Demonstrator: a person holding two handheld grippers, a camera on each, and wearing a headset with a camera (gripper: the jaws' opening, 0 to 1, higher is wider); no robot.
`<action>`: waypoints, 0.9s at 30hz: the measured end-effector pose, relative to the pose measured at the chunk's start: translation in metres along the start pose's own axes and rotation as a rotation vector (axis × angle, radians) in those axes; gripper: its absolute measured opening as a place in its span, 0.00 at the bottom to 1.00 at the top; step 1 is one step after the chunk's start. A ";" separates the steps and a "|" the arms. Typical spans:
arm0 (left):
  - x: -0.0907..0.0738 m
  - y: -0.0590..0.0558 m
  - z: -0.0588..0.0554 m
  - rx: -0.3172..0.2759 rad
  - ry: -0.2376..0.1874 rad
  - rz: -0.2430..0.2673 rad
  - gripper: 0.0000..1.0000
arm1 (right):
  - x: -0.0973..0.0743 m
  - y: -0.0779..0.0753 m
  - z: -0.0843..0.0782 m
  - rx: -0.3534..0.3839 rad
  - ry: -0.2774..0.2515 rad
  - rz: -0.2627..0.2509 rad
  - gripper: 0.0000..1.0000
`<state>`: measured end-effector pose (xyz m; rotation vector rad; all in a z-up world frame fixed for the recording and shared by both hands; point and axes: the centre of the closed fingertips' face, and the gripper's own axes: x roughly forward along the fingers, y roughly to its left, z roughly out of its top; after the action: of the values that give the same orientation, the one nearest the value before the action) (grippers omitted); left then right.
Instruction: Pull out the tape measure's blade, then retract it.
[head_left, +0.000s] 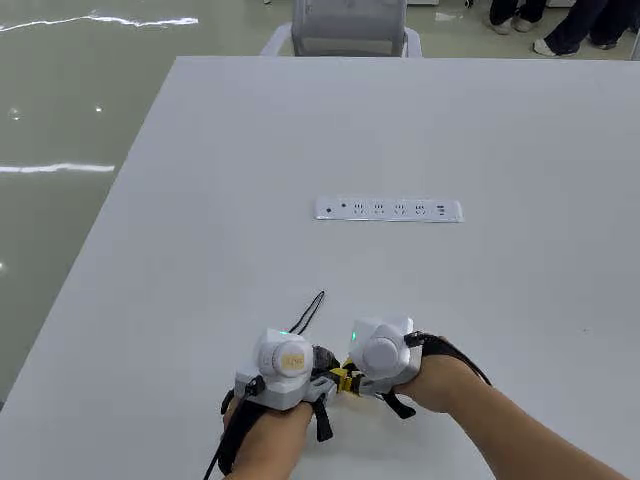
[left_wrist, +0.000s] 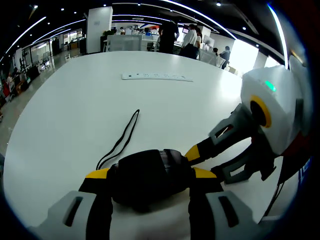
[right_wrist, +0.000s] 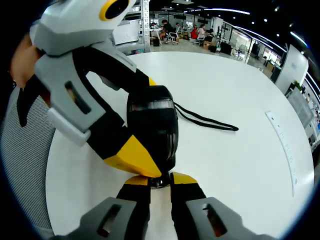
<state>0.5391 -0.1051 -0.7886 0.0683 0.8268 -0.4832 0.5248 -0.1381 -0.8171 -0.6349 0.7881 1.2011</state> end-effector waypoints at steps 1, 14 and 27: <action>0.000 0.000 0.000 0.002 -0.001 0.001 0.58 | 0.000 0.001 0.001 -0.007 -0.001 -0.002 0.14; 0.000 0.001 0.001 -0.001 -0.004 -0.009 0.58 | -0.005 0.001 0.002 0.005 -0.069 -0.025 0.16; 0.000 0.000 0.000 0.007 -0.006 -0.025 0.58 | 0.000 0.002 0.002 0.085 -0.068 -0.011 0.12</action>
<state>0.5389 -0.1051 -0.7885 0.0631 0.8208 -0.5096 0.5228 -0.1364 -0.8158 -0.5255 0.7737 1.1671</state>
